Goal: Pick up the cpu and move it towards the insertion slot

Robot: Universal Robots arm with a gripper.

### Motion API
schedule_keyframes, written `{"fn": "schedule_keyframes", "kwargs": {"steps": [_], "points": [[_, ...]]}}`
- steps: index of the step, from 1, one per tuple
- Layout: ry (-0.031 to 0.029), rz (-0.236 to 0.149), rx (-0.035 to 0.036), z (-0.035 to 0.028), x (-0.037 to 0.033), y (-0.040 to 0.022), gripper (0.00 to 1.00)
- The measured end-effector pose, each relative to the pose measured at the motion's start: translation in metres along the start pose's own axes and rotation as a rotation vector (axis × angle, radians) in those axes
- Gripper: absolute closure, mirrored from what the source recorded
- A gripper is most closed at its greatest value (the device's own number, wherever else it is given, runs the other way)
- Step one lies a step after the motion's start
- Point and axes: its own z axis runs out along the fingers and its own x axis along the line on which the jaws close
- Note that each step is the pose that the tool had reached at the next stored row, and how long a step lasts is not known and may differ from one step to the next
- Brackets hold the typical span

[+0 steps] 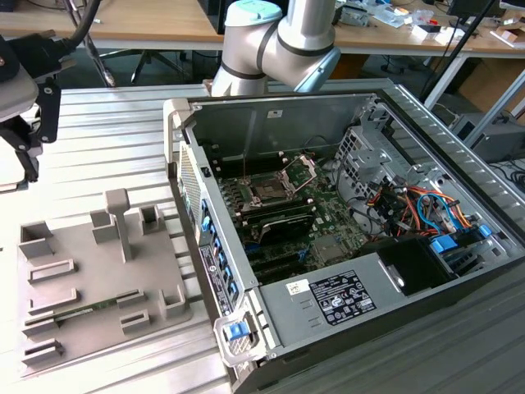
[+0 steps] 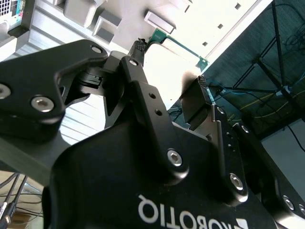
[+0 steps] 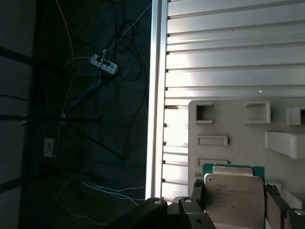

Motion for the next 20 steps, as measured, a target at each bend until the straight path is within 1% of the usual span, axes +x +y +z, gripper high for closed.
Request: {"fn": "schedule_keyframes", "kwargs": {"steps": [20], "points": [[0.0000, 0.000, 0.0001, 0.0000, -0.0120, -0.0007, 0.45]]}}
